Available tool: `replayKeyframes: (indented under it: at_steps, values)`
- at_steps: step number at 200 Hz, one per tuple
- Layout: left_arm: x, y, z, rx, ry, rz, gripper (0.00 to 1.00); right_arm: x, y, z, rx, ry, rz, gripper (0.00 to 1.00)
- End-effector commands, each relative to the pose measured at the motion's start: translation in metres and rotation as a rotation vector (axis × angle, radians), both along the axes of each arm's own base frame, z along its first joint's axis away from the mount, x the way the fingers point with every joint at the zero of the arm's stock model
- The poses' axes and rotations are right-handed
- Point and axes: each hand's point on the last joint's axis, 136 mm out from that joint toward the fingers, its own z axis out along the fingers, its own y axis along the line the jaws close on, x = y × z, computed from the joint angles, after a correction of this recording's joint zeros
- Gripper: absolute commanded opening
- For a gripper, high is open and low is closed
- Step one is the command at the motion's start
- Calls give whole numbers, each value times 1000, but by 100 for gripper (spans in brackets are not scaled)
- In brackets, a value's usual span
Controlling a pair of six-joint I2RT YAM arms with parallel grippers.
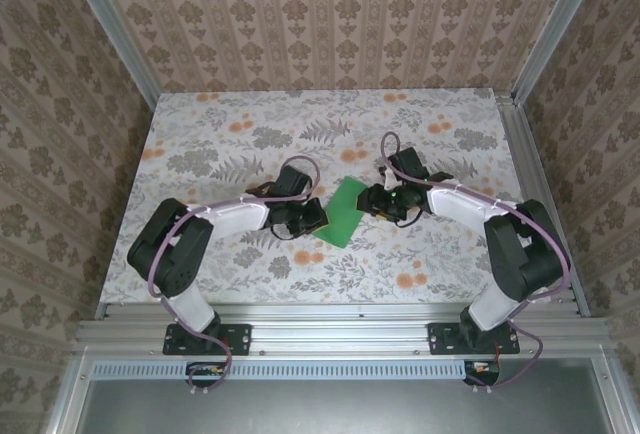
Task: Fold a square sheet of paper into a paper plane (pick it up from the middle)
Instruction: Place a square sheet of paper at the center of the table, then fold the triangle a second time at the center of the table.
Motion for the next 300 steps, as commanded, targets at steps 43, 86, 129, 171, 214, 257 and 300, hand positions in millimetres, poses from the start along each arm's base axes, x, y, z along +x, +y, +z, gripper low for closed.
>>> replayKeyframes:
  at_steps: [43, 86, 129, 171, 214, 257, 300]
  values:
    - [3, -18, 6, -6, -5, -23, 9, 13, 7, -30, -1, 32, -14, 41]
    - [2, -24, 6, -7, 0, -43, 10, 16, 4, -48, -43, 52, -8, 35]
    - [2, -31, 6, -4, 4, -74, 11, 12, 1, -55, -73, 65, 15, 30]
    - [5, -40, 6, -7, 5, -105, 12, 11, 1, -56, -83, 67, 32, 28]
    - [7, -49, 4, -14, 10, -132, 13, 11, 1, -57, -78, 69, 35, 27]
    - [8, -57, 0, -18, 22, -156, 13, 10, 2, -57, -76, 68, 41, 27]
    - [11, -64, -3, -19, 23, -168, 13, 6, 1, -59, -74, 76, 41, 27]
